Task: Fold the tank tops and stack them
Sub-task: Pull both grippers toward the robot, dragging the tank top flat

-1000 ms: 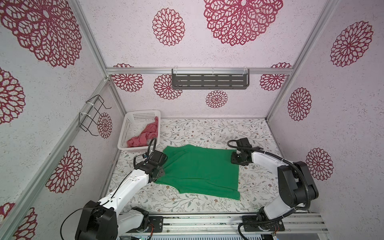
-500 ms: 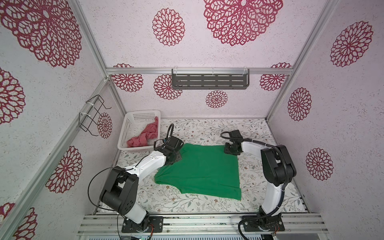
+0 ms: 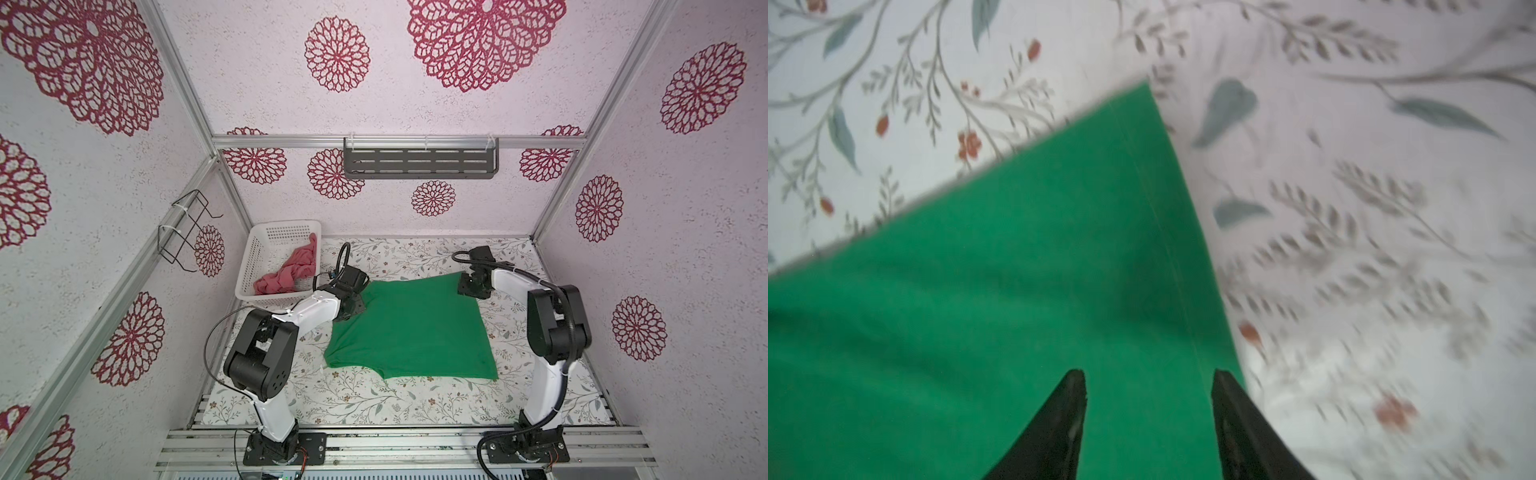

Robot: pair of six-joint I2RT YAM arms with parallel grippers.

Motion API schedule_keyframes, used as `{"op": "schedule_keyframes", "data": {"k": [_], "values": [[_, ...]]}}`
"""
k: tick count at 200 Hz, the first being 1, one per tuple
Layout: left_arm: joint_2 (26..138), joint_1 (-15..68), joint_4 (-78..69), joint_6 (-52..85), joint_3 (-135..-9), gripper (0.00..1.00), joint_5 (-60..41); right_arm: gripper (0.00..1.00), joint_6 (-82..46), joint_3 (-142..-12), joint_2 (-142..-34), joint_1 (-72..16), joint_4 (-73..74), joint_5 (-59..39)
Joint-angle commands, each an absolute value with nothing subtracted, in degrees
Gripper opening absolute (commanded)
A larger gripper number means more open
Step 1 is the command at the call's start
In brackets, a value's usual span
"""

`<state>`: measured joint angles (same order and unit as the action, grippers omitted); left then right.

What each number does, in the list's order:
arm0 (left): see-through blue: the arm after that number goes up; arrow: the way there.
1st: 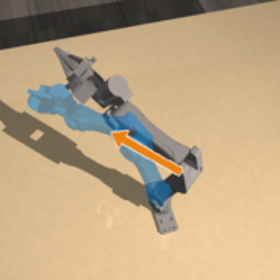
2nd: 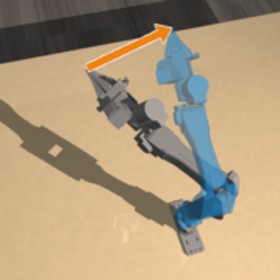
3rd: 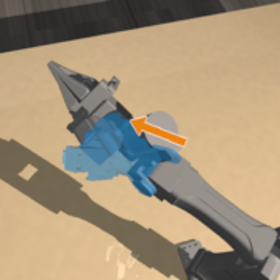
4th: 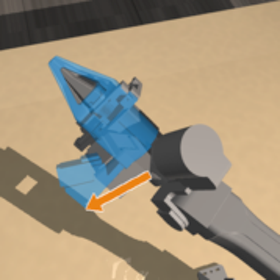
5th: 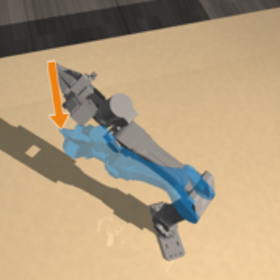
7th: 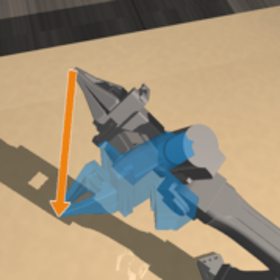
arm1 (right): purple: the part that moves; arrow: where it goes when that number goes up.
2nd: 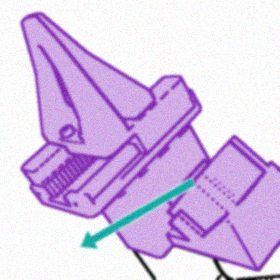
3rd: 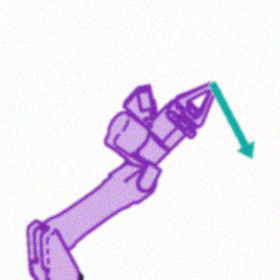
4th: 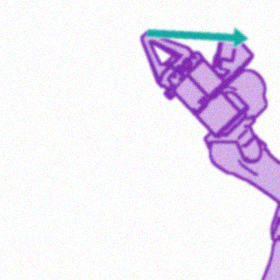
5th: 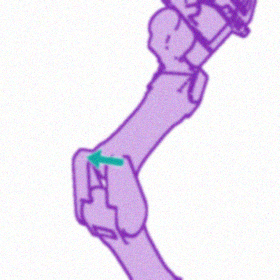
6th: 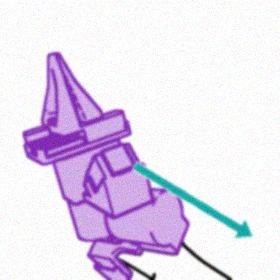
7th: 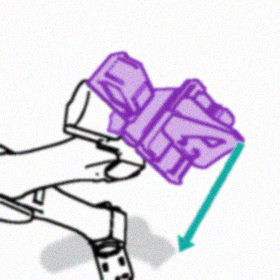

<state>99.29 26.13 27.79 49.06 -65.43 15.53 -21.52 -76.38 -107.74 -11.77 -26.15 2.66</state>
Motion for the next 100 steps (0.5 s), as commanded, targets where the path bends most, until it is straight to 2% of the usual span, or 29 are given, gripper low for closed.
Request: {"op": "schedule_keyframes", "data": {"k": [1,23,55,87,100], "values": [[91.5,30.0,36.5,48.8,-65.6,0.55,18.3,0.54,-21.2,-68.9,-91.6,-11.9,-36.6,4.4],[85.7,36.0,40.9,55.6,-61.8,0.57,15.6,0.51,-23.7,-59.7,-80.6,-11.5,-42.5,5.1],[80.4,45.8,37.1,70.6,-54.0,0.59,8.2,0.47,-29.2,-48.3,-67.4,-11.1,-45.0,-2.9],[81.2,51.4,20.2,84.7,-45.4,0.67,-2.0,0.47,-28.9,-42.3,-63.6,-10.8,-45.3,-3.3],[82.9,52.9,19.4,87.2,-45.2,0.7,-3.7,0.47,-28.3,-40.9,-63.5,-10.7,-45.0,-4.1]]}}
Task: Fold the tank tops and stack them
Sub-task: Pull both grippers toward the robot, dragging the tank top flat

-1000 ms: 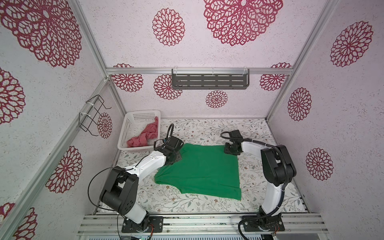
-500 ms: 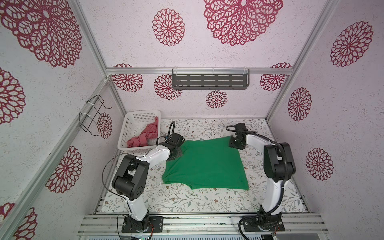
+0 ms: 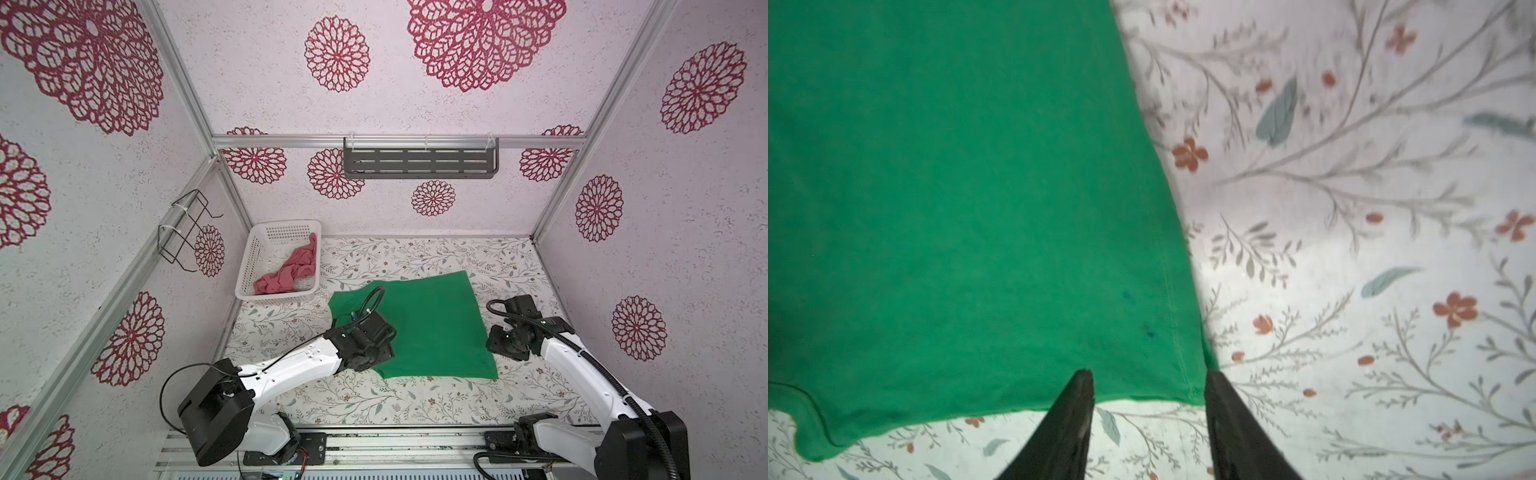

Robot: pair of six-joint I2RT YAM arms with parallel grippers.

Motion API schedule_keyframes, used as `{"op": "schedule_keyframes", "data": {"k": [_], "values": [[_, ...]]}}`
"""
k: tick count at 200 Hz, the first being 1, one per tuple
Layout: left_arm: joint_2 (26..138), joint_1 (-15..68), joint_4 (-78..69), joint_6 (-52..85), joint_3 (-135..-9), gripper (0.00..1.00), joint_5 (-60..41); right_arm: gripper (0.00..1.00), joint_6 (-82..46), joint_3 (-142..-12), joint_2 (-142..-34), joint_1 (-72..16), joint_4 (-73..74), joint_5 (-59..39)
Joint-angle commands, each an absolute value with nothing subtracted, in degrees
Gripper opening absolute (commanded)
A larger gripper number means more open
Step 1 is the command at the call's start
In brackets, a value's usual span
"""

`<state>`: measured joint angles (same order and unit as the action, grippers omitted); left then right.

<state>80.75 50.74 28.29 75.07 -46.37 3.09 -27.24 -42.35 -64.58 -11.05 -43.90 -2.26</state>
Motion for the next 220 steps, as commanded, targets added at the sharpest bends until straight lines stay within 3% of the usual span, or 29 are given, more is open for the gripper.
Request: {"op": "schedule_keyframes", "data": {"k": [1,47,110,220], "values": [[83.1,53.0,19.6,87.3,-45.3,0.7,-3.6,0.47,-28.3,-40.8,-63.5,-10.8,-44.9,-4.2],[86.5,56.0,18.5,94.0,-43.3,0.73,-6.4,0.47,-29.1,-37.9,-60.2,-10.8,-43.2,-5.4],[84.6,59.5,17.6,104.2,-38.3,0.7,-0.3,0.46,-27.6,-38.0,-61.6,-10.7,-43.4,-6.9],[84.4,60.0,18.6,113.3,-36.3,0.4,10.2,0.44,-29.3,-36.3,-62.3,-10.5,-39.8,-4.9]]}}
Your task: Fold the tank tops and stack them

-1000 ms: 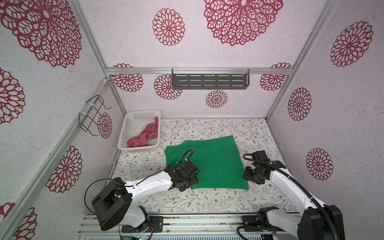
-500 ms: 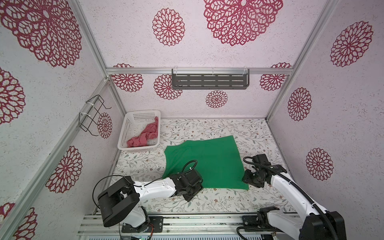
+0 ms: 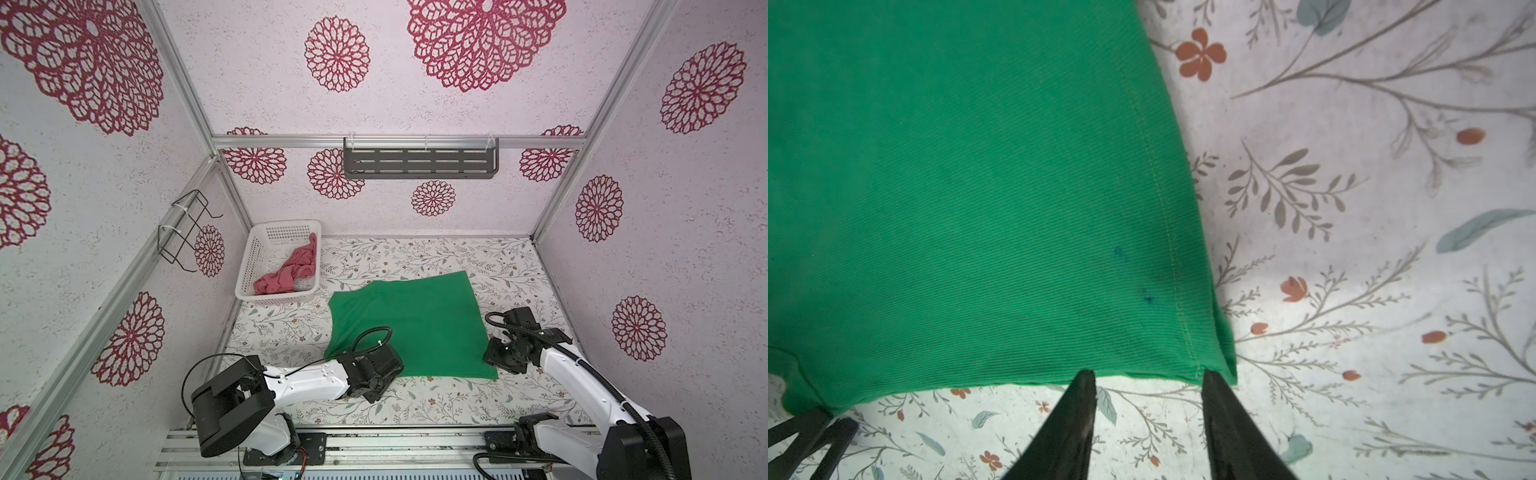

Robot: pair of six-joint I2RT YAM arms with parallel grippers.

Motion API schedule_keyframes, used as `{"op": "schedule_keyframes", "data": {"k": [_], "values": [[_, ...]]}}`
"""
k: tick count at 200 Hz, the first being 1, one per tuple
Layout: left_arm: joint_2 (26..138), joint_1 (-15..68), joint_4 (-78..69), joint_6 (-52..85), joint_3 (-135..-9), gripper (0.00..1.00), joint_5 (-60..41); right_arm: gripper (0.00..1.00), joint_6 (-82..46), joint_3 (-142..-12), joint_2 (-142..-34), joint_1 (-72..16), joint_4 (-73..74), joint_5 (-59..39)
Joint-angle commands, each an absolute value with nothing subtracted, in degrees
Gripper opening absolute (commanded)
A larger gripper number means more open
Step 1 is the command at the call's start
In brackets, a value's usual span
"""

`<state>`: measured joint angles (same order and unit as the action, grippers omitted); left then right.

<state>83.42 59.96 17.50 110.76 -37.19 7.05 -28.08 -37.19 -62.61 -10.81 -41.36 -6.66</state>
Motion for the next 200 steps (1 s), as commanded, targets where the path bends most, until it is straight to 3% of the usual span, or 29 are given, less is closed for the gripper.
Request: {"op": "schedule_keyframes", "data": {"k": [1,79,119,200], "values": [[84.4,60.0,18.5,113.4,-36.3,0.39,10.2,0.44,-29.4,-36.2,-62.2,-10.5,-39.7,-4.9],[85.6,60.0,18.4,113.3,-37.3,0.15,9.3,0.37,-37.1,-29.6,-57.2,-10.4,-36.7,-2.6],[84.5,59.9,18.6,114.2,-36.3,0.1,10.0,0.43,-38.9,-29.9,-56.9,-10.6,-38.3,-2.5],[82.0,58.0,16.6,114.1,-32.0,0.08,9.2,0.44,-42.8,-29.6,-60.5,-16.1,-39.6,-2.0]]}}
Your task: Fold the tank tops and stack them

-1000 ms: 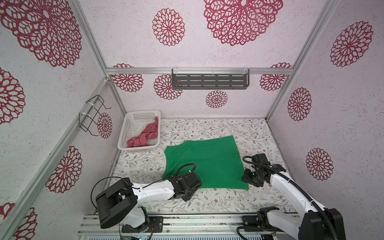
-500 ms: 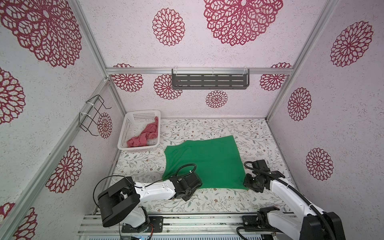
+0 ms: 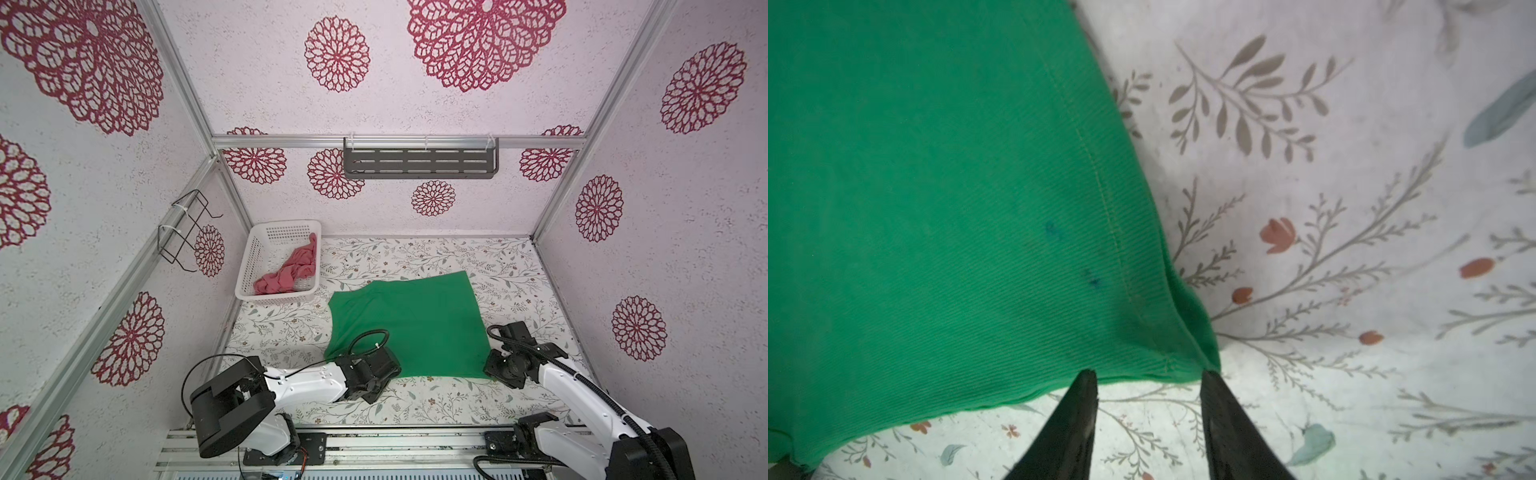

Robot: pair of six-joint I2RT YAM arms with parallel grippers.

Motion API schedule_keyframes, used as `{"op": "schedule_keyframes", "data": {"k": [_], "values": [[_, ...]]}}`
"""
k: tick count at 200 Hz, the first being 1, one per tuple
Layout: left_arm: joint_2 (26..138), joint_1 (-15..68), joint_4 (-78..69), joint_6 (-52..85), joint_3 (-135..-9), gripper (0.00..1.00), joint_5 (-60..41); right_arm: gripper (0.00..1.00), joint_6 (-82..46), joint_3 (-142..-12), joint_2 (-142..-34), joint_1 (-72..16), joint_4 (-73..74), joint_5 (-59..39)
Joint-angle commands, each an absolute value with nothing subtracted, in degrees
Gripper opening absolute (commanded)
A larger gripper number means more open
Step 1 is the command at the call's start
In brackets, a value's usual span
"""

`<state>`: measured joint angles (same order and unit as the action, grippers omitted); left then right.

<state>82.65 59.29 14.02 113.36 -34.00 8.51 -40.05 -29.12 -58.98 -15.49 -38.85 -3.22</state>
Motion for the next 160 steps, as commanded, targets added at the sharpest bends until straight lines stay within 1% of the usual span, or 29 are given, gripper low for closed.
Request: {"op": "schedule_keyframes", "data": {"k": [1,34,56,72,104,114,160], "values": [[81.9,58.0,16.6,114.1,-31.9,0.08,9.2,0.44,-42.9,-29.5,-60.5,-16.0,-39.4,-2.1],[81.7,56.9,15.5,113.6,-30.8,0.08,8.4,0.44,-46.0,-25.1,-58.8,-16.0,-35.9,-2.6],[81.9,56.0,14.9,112.6,-30.4,0.07,7.5,0.4,-46.9,-24.3,-57.9,-16.0,-36.0,-1.5],[82.1,55.2,14.9,111.4,-30.7,0.06,6.8,0.32,-47.2,-24.4,-57.9,-16.0,-36.4,-1.2],[81.6,54.1,17.4,109.2,-32.1,0.0,7.0,0.07,-47.2,-25.5,-57.6,-16.0,-37.5,-1.3],[81.4,53.8,18.8,108.3,-32.8,0.0,7.2,0.0,-47.1,-26.3,-57.4,-16.0,-38.3,-1.5],[78.5,52.4,27.0,103.9,-37.0,0.0,8.6,0.0,-44.2,-31.5,-55.8,-16.0,-45.4,-0.8]]}}
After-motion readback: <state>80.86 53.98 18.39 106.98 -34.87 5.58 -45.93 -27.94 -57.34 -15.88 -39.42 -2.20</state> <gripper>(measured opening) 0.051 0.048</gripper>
